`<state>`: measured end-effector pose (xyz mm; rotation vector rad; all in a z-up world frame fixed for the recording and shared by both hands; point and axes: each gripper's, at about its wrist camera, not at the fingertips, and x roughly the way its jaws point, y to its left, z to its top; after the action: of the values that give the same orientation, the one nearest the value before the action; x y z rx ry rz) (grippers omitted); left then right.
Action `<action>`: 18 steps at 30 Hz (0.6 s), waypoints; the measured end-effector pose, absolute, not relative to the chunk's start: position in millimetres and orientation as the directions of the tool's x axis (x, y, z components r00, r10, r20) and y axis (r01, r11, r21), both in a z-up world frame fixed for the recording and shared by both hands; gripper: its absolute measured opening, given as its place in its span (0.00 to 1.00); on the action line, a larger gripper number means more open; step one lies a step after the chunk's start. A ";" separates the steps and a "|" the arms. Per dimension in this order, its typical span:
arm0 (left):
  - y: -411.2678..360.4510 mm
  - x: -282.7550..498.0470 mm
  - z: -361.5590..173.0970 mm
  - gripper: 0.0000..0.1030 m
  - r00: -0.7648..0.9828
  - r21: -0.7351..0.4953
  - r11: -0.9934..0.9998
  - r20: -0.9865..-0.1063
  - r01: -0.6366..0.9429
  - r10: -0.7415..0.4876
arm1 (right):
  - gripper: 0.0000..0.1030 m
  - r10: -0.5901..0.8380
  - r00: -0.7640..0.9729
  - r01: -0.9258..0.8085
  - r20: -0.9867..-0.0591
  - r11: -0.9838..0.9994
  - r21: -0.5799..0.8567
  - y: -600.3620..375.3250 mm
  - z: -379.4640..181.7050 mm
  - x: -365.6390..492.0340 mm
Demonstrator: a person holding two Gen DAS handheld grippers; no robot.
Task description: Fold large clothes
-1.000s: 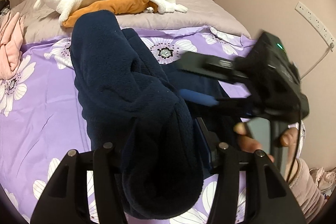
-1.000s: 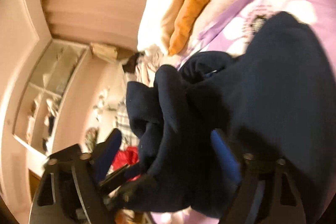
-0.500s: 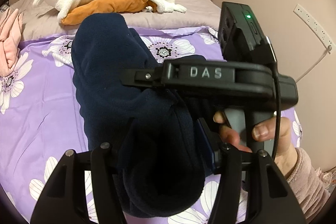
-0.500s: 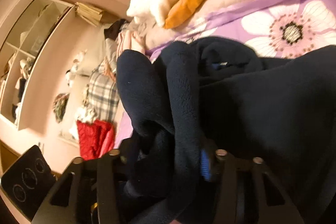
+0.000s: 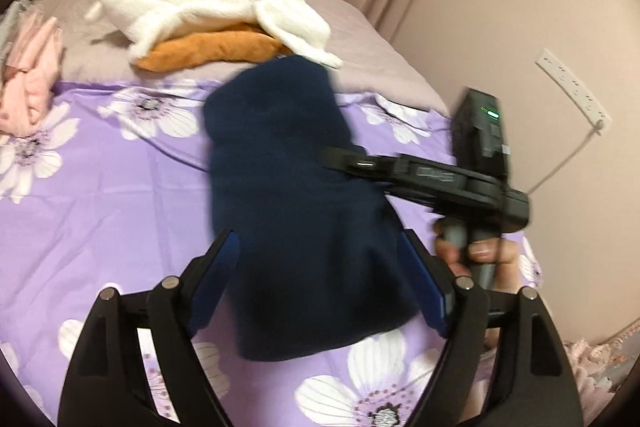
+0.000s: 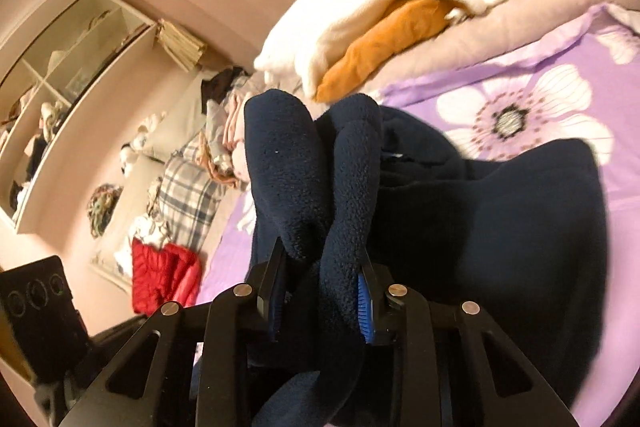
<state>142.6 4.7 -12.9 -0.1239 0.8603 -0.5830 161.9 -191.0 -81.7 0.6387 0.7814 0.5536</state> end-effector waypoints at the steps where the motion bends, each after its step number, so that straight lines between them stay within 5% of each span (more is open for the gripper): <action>1: 7.0 142.9 -13.6 0.79 0.519 -0.315 0.852 -0.687 0.418 -0.509 | 0.30 0.654 0.599 -0.204 -0.462 0.683 0.702 -198.6 -81.4 159.7; 5: 10.1 143.3 -25.2 0.79 0.517 -0.303 0.873 -0.713 0.382 -0.474 | 0.28 0.594 0.646 -0.137 -0.480 0.708 0.692 -233.8 -83.5 148.4; 7: 6.0 144.6 -31.6 0.79 0.521 -0.269 0.887 -0.731 0.374 -0.441 | 0.03 0.543 0.674 -0.092 -0.501 0.735 0.672 -249.4 -85.0 143.4; 10: -2.6 147.3 -40.2 0.79 0.510 -0.259 0.883 -0.738 0.391 -0.442 | 0.02 0.498 0.698 -0.006 -0.514 0.722 0.692 -284.1 -95.3 136.3; 11: -5.9 147.7 -42.4 0.82 0.517 -0.247 0.884 -0.736 0.397 -0.438 | 0.02 0.487 0.696 0.007 -0.528 0.731 0.683 -292.1 -98.8 134.2; 12: -10.7 149.6 -45.8 0.99 0.542 -0.202 0.899 -0.739 0.389 -0.400 | 0.02 0.490 0.693 0.007 -0.529 0.729 0.684 -295.2 -100.8 133.4; 13: -12.3 158.1 -53.2 0.98 0.570 -0.178 0.908 -0.728 0.380 -0.382 | 0.02 0.495 0.691 0.005 -0.527 0.725 0.688 -296.3 -102.7 132.8; 16: 10.5 186.7 -83.7 0.98 0.440 -0.474 0.805 -0.674 0.358 -0.593 | 0.02 0.534 0.670 -0.017 -0.516 0.705 0.709 -288.9 -106.0 135.6; 18: 18.7 188.0 -88.2 0.97 0.430 -0.531 0.773 -0.642 0.348 -0.635 | 0.02 0.549 0.647 -0.037 -0.529 0.716 0.697 -277.3 -105.6 140.6</action>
<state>188.0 18.7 -88.2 -0.3422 0.9429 -0.6279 140.6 -277.3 -105.6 0.7065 0.8072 0.3665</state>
